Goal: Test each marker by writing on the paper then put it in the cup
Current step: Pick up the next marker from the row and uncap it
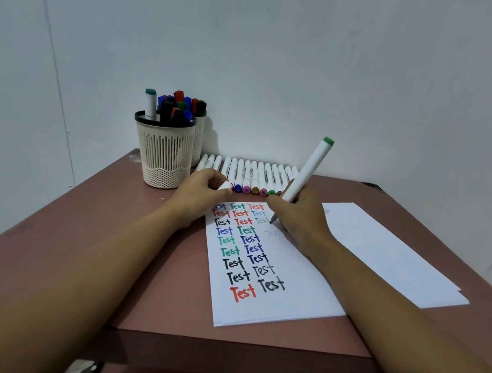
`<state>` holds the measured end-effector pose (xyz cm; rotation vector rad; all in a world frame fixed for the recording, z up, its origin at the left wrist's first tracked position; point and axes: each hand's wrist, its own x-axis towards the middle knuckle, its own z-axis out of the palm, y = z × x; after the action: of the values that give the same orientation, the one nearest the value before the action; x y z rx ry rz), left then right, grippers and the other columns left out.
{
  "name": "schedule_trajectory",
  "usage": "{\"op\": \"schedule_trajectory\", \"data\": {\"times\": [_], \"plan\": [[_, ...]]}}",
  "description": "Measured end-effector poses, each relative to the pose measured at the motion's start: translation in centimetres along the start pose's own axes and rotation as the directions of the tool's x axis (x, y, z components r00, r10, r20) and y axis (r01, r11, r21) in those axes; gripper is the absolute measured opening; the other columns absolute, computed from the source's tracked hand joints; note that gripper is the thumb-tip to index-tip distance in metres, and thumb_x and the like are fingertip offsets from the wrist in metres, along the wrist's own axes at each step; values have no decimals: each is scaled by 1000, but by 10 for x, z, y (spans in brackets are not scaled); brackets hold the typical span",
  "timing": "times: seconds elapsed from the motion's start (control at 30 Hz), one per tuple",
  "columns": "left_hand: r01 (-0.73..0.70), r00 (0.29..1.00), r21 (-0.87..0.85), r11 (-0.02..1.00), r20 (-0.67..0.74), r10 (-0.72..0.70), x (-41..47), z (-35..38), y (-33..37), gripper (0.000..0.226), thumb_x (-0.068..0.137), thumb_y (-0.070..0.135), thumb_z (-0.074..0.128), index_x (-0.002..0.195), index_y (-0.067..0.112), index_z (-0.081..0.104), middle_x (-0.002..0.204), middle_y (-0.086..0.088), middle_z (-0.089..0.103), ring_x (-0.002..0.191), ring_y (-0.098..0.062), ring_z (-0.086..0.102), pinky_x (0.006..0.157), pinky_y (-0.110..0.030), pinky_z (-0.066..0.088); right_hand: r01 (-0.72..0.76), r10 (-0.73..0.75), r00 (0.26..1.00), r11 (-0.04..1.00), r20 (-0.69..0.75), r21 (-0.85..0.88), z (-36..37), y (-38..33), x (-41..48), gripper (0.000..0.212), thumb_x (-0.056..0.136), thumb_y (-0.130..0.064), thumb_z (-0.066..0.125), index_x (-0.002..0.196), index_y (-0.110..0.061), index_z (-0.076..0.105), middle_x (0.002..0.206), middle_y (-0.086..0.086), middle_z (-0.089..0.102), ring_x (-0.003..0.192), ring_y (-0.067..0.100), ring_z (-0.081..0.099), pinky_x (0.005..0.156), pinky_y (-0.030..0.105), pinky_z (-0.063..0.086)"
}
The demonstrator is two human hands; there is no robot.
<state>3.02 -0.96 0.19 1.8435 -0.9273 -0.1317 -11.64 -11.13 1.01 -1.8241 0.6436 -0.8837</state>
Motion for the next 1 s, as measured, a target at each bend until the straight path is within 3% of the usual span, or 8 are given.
{"op": "schedule_trajectory", "data": {"times": [0.1,0.2,0.3,0.5,0.67,0.77,1.0], "plan": [[3,1000,2,1000,0,-3,0,0,-1,28,86,20,64,112,13,59,107,-3,62,99,-15,57,81,-26,45,-23,24,1000,998,-8,55,0,1,1,24,85,-7,63,72,-19,47,67,1,54,60,13,53,53,23,43],[3,1000,-7,1000,8,-3,0,0,0,27,86,20,64,111,14,59,107,-4,61,98,-15,57,81,-25,44,-48,49,999,996,-9,79,0,2,2,20,84,-7,64,73,-15,49,71,9,57,63,19,53,62,33,49],[4,1000,-11,1000,19,-4,-2,0,1,25,86,21,64,110,16,59,104,-4,62,96,-16,58,82,-28,46,-39,39,999,998,4,50,1,3,2,21,82,-5,64,71,-17,50,69,6,56,68,21,56,71,40,53],[-85,995,44,995,56,83,-6,-1,4,25,90,23,58,115,21,58,104,-5,61,87,-15,58,74,-24,42,-44,45,999,997,-19,62,1,2,2,22,84,-5,63,74,-18,48,70,4,55,65,17,55,63,33,48],[-244,968,210,947,110,225,-13,1,10,30,92,25,55,122,25,55,100,3,59,85,-9,55,63,-11,39,-108,109,994,945,15,309,-6,3,9,14,83,2,56,71,-5,54,57,3,55,56,13,49,53,25,42],[-282,959,253,926,104,263,-16,3,15,35,91,27,58,125,20,54,102,5,55,92,-7,51,74,-14,37,-114,98,993,883,59,455,-7,-1,9,18,85,6,54,71,-5,54,54,0,59,54,8,54,52,19,48],[-369,929,247,896,128,347,-19,5,21,30,91,23,58,119,12,60,105,-2,63,92,-14,57,75,-20,41,-99,38,992,814,119,572,-8,-3,8,18,90,-2,59,74,-9,60,67,5,65,62,10,62,62,20,53]]}}
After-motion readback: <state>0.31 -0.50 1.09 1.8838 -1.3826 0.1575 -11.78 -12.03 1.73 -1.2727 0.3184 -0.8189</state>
